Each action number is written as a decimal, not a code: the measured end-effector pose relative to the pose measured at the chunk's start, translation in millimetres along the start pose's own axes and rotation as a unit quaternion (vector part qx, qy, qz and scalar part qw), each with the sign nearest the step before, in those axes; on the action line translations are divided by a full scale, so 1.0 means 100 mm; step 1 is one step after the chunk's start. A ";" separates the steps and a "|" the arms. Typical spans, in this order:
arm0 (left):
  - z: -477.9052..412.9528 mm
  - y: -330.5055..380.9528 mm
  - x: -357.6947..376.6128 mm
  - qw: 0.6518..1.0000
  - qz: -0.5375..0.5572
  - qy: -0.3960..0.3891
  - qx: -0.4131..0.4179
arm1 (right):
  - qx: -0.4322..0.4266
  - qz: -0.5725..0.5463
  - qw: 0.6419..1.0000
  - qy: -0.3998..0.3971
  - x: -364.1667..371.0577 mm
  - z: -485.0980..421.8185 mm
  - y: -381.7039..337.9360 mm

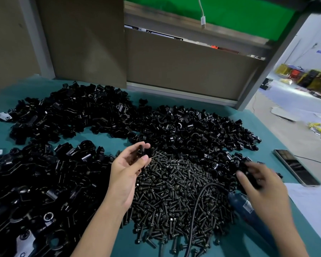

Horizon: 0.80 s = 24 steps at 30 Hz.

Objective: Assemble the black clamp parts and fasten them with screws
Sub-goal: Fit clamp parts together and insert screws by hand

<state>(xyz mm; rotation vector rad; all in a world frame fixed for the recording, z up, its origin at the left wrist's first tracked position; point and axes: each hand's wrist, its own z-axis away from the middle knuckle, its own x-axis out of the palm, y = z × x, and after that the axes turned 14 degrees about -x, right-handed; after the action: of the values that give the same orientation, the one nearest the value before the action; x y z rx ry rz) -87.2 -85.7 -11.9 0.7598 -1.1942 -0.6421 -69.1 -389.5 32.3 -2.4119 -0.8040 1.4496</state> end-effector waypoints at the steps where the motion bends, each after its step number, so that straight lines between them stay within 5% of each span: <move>1: 0.01 0.00 0.00 1.000 -0.004 -0.002 0.001 | -0.034 -0.010 0.999 -0.010 0.10 -0.23 -0.02; 5: 0.04 0.02 0.01 0.999 -0.032 -0.013 0.001 | -0.105 0.012 0.992 -0.069 0.64 -1.17 -0.15; 11: 0.04 0.03 0.01 1.000 -0.020 -0.014 0.003 | -0.005 0.108 0.984 -0.143 1.09 -1.71 -0.20; 17: 0.04 0.01 0.02 1.000 -0.019 -0.016 0.004 | 0.044 0.102 0.987 -0.111 1.18 -1.75 -0.09; 21: 0.04 0.01 0.02 1.000 -0.007 -0.018 0.002 | 0.119 -0.101 0.986 -0.057 1.14 -1.73 0.05; 24: 0.04 0.01 0.02 1.000 0.001 -0.019 0.002 | 0.216 -0.340 0.915 -0.021 1.06 -1.67 0.09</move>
<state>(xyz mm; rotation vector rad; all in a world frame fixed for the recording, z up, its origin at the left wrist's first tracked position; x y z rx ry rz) -90.3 -87.0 -9.5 0.7531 -1.2320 -0.6560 116.8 -322.7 30.9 -1.5503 -1.0549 1.2197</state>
